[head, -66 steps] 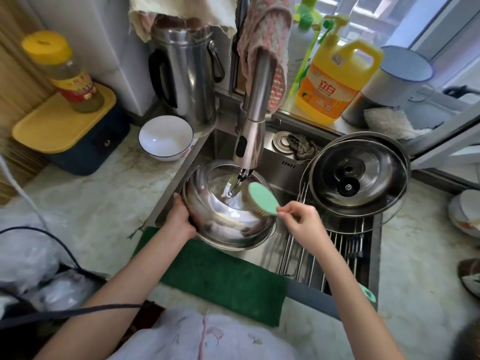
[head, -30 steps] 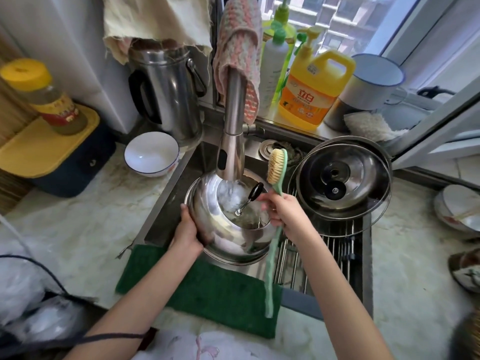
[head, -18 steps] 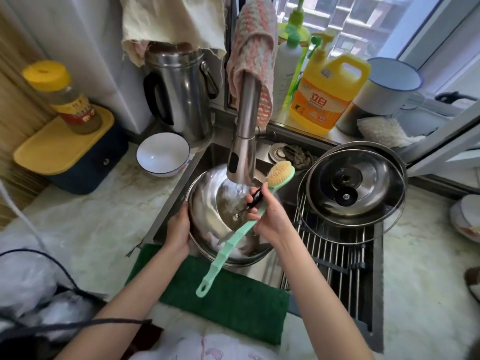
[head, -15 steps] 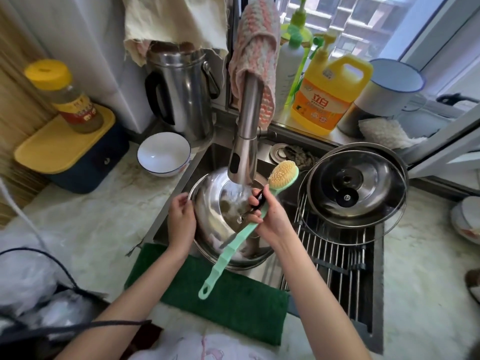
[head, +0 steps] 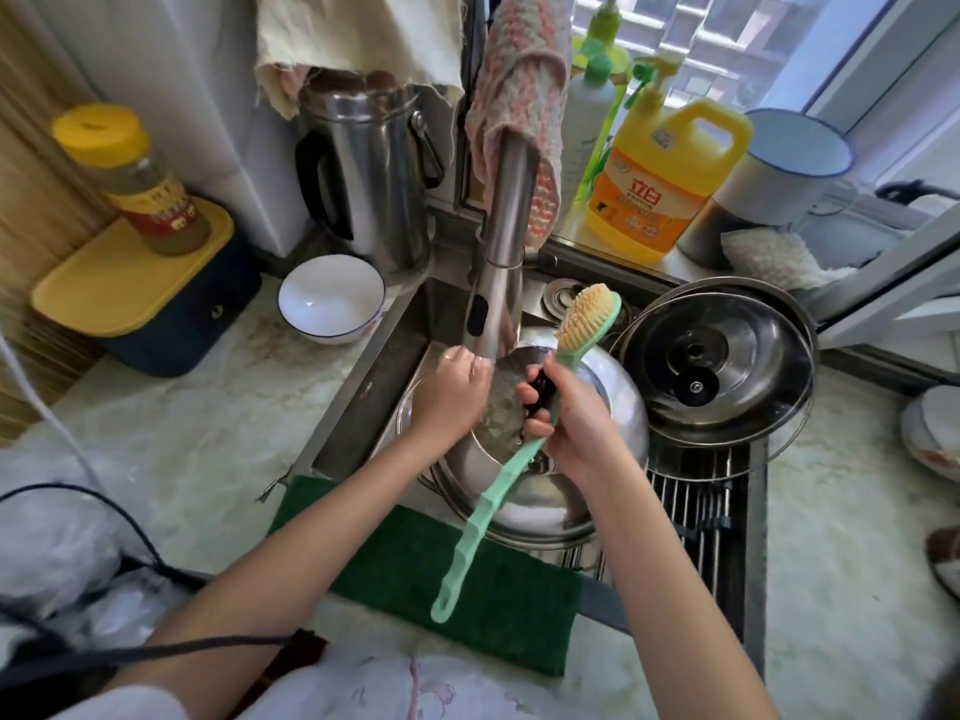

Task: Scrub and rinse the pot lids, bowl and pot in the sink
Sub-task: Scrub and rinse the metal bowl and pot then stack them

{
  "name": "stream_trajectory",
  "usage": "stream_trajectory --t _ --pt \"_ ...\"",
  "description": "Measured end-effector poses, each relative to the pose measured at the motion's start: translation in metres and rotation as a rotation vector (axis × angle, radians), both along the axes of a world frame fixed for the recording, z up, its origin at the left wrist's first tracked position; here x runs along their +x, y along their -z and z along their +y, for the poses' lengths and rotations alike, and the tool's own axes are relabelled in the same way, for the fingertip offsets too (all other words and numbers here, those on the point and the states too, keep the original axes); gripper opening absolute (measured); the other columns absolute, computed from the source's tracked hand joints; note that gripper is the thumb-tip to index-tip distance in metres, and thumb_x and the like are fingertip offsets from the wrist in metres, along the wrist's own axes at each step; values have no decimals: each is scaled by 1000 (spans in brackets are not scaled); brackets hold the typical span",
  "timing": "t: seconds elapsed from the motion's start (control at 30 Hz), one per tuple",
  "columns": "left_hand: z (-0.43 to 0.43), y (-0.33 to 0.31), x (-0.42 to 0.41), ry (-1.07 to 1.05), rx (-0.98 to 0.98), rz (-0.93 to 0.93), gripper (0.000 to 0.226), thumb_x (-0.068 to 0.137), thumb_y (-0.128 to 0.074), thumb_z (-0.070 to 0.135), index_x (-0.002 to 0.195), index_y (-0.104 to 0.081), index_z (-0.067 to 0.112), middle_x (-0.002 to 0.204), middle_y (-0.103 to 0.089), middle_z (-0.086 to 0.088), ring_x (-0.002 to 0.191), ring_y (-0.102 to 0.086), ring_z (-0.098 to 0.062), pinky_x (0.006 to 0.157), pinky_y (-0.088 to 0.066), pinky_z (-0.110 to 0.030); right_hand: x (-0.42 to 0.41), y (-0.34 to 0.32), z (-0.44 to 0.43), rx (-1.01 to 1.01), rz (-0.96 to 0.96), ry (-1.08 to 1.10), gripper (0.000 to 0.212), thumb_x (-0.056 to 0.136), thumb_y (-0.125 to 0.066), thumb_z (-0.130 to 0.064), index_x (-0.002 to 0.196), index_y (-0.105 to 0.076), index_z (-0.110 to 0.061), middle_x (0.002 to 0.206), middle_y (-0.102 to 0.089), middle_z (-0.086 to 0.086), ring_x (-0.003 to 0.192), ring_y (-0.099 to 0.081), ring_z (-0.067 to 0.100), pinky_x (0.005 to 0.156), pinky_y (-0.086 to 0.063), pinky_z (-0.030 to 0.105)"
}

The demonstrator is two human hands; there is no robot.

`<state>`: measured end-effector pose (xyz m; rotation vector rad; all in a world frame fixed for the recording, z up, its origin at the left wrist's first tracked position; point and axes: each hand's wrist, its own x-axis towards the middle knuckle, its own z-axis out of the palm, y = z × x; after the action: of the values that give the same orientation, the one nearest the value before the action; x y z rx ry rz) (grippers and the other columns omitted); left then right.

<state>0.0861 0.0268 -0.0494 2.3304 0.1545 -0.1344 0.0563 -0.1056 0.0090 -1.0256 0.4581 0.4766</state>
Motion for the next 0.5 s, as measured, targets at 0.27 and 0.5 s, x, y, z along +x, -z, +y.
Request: stream_trajectory --t 0.27,0.5 --pt "-10 27 27 243 -178 112 44 98 -31 39 133 -54 24 118 -63 -12 106 -56 -24 98 -45 -47 -16 -5 -7 -188 10 -138 30 103 -35 -31 80 -45 -14 56 -42 -4 37 -30 2 32 -22 12" --pt "-33 22 -24 308 -3 -119 47 101 -34 30 147 -28 34 156 -25 0 142 -22 -22 114 -23 -45 -16 -9 -25 -177 17 -85 32 102 -34 -33 77 -43 -15 52 -42 -4 38 -26 2 32 -21 12"
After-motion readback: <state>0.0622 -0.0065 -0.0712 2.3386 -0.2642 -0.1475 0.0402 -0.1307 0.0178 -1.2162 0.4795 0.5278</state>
